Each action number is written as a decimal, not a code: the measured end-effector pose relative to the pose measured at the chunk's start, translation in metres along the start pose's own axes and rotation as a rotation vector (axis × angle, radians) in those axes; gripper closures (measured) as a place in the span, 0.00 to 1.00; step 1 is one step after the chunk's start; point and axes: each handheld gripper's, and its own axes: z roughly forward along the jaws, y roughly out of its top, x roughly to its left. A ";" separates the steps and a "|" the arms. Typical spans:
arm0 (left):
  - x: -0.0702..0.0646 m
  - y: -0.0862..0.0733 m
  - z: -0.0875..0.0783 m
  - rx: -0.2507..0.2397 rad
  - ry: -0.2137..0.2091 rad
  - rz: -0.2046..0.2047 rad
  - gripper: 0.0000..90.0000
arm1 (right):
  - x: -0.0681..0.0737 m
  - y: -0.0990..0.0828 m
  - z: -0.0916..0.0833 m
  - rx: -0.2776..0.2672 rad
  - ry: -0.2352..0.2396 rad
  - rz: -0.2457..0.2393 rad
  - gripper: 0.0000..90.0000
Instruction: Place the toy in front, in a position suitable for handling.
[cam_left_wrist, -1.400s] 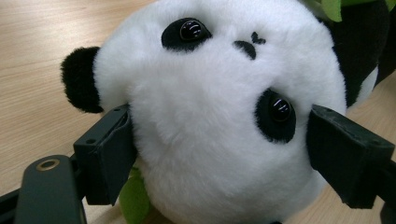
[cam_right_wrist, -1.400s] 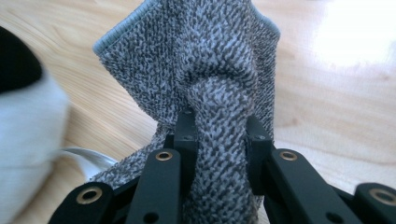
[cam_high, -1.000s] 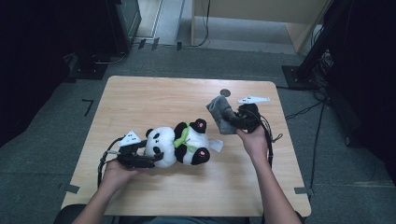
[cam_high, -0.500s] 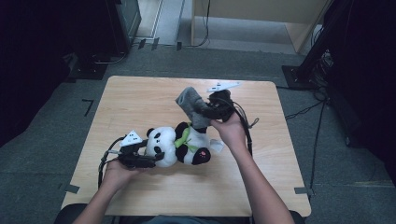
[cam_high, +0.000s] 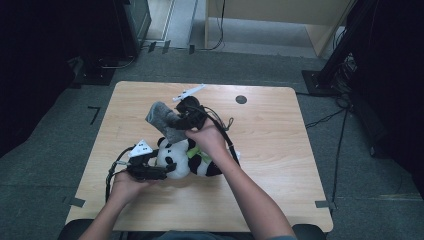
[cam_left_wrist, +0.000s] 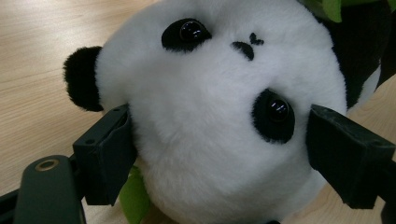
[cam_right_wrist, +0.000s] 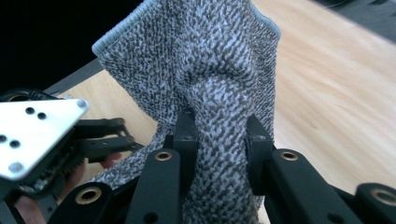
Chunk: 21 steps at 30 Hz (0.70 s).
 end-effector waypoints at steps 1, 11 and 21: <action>0.000 0.000 0.000 0.000 0.001 0.000 0.16 | 0.003 0.001 0.007 0.018 0.014 0.001 0.82; 0.000 0.001 0.000 0.013 0.005 -0.007 0.16 | 0.009 -0.013 0.049 0.152 0.018 -0.004 0.82; 0.003 0.002 0.002 0.008 0.002 -0.044 0.17 | -0.018 -0.022 0.052 0.183 -0.022 0.043 0.82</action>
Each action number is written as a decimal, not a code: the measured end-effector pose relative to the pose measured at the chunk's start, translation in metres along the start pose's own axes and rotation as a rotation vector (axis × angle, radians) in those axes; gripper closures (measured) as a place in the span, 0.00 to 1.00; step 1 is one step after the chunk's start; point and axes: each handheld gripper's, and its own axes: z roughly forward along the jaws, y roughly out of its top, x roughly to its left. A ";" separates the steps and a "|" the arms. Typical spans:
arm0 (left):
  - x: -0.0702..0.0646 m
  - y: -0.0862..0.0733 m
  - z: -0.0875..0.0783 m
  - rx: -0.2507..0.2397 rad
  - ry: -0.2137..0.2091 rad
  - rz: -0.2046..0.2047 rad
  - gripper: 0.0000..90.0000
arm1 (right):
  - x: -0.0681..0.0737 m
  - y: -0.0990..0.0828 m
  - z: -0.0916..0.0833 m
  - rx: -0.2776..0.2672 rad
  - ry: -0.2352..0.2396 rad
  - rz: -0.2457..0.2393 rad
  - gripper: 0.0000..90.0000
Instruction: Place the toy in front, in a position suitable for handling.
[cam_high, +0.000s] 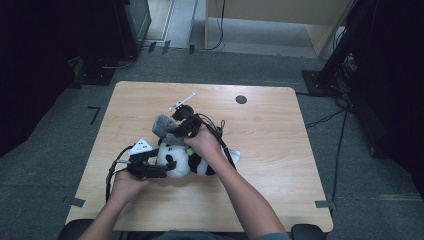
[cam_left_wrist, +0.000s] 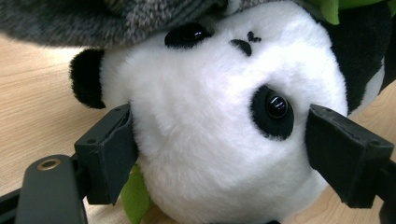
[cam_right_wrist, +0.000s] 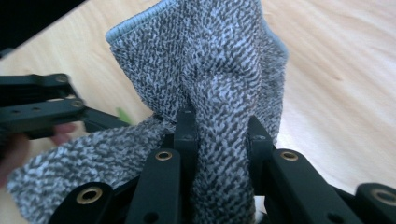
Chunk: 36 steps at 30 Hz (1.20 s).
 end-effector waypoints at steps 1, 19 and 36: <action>0.000 0.000 0.000 0.001 -0.001 -0.004 0.17 | -0.001 0.000 0.000 0.000 -0.012 0.000 0.82; 0.003 0.001 0.002 0.011 -0.009 -0.024 0.18 | -0.034 -0.014 -0.025 0.049 -0.155 0.032 0.82; 0.004 0.001 0.002 0.012 -0.017 0.004 0.18 | -0.058 -0.027 -0.081 -0.104 -0.200 0.091 0.85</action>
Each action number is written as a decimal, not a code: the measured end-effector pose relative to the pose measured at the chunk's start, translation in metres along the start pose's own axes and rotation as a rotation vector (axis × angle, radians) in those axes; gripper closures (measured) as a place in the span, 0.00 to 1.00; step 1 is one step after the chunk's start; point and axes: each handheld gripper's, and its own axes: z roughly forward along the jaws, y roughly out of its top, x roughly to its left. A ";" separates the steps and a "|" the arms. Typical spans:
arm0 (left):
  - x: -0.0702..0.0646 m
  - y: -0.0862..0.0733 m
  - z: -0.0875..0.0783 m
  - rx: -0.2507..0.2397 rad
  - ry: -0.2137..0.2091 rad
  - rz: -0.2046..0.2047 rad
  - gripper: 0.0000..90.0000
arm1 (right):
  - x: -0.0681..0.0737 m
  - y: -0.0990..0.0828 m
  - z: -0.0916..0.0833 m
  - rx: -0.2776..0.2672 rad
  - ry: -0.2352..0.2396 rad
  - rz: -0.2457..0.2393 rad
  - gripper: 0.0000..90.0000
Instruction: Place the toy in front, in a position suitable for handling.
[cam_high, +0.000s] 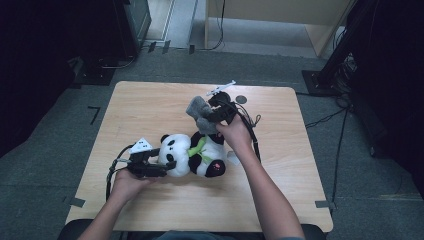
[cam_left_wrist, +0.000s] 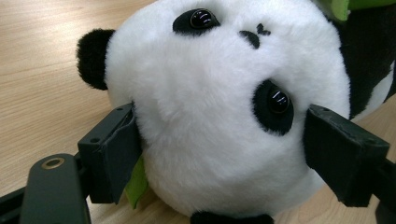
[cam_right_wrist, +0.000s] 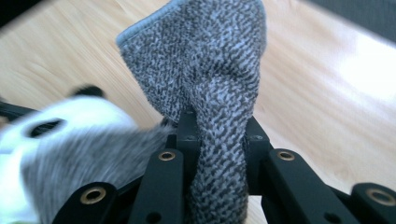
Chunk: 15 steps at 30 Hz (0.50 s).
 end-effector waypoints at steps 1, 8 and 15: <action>0.000 0.000 0.000 0.000 0.001 0.001 0.18 | 0.002 0.002 -0.005 -0.024 0.009 -0.010 0.85; -0.001 0.000 0.000 -0.015 0.005 0.017 0.18 | 0.031 0.016 -0.015 -0.072 0.108 -0.044 0.84; -0.001 0.000 -0.001 -0.009 0.007 0.021 0.19 | 0.070 0.024 0.017 -0.025 0.238 -0.071 0.84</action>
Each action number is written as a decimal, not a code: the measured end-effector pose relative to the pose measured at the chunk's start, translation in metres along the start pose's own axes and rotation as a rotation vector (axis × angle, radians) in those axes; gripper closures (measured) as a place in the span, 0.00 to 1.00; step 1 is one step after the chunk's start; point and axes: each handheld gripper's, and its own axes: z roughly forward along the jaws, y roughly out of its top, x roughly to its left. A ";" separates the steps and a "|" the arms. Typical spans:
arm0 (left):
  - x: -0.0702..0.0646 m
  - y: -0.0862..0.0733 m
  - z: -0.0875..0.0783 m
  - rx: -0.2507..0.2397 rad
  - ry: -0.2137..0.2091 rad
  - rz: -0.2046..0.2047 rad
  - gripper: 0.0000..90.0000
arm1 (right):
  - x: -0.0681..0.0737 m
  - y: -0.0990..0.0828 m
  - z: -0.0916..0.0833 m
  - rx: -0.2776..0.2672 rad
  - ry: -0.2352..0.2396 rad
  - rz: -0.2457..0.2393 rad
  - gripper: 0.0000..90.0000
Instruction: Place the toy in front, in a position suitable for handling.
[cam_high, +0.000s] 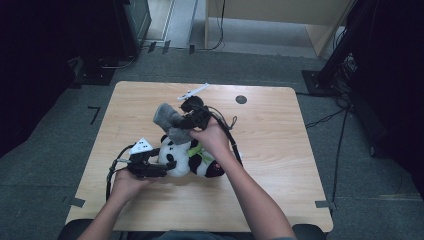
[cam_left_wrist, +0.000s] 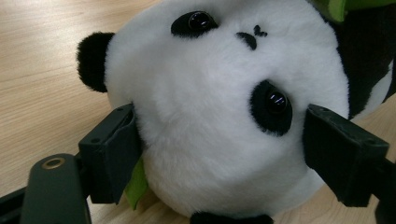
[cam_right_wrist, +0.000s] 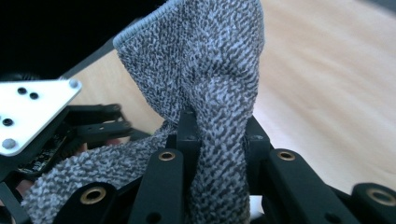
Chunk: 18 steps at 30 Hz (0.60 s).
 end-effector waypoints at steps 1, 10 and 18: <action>-0.001 0.000 0.000 -0.001 -0.003 -0.004 0.21 | 0.003 0.000 0.007 0.015 0.012 -0.006 0.84; 0.000 0.002 -0.001 0.011 -0.001 -0.014 0.35 | -0.005 -0.016 0.039 0.120 -0.015 0.015 0.84; -0.002 0.005 -0.002 0.037 0.013 -0.016 0.45 | -0.019 -0.022 0.027 0.138 -0.095 0.013 0.84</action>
